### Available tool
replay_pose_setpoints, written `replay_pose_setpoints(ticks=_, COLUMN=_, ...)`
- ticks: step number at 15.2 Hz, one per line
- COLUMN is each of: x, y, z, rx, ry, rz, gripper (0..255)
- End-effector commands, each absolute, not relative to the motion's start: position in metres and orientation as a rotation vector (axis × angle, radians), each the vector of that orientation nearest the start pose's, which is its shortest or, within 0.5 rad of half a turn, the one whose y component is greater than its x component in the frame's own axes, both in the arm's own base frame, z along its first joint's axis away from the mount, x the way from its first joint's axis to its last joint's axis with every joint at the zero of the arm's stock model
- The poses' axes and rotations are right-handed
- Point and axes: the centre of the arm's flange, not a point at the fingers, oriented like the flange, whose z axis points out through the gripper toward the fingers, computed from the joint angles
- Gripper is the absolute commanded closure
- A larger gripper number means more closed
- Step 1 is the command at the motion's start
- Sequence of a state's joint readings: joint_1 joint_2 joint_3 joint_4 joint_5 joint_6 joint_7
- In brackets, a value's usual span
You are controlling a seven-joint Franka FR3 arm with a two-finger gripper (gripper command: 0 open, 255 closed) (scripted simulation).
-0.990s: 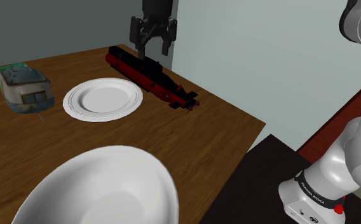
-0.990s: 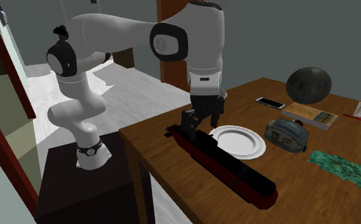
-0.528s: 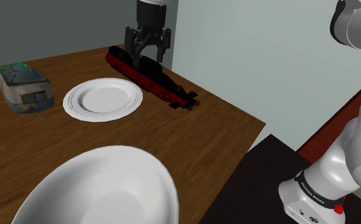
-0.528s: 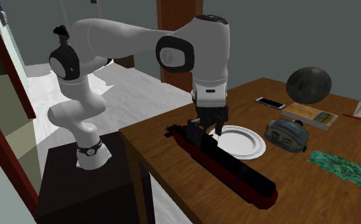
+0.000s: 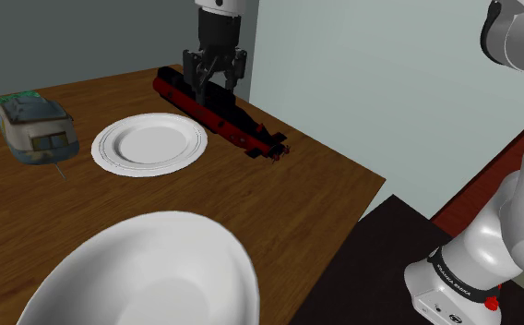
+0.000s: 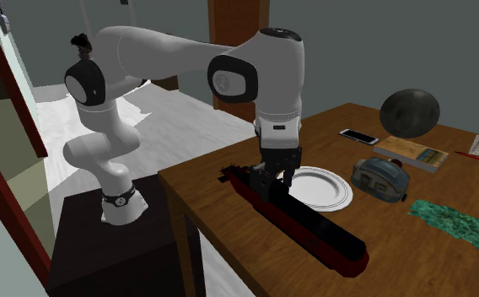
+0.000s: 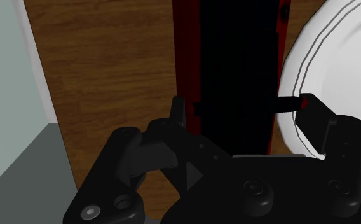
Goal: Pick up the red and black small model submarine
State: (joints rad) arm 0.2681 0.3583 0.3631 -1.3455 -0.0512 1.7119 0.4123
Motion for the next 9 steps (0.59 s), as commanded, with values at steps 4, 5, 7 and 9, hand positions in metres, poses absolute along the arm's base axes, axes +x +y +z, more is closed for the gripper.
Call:
replay_pose_setpoints(ticks=4, x=0.562, y=0.355, z=0.537, rx=-3.046, ry=-0.309, rz=0.014, gripper=255)
replay_pose_setpoints(ticks=5, x=0.561, y=0.355, z=0.537, rx=-3.046, ry=-0.309, rz=0.014, gripper=255)
replay_pose_setpoints(ticks=7, x=0.561, y=0.355, z=0.547, rx=-3.046, ry=-0.309, rz=0.014, gripper=255)
replay_pose_setpoints(ticks=9, x=0.561, y=0.355, z=0.558, rx=-3.046, ry=-0.309, rz=0.014, gripper=255)
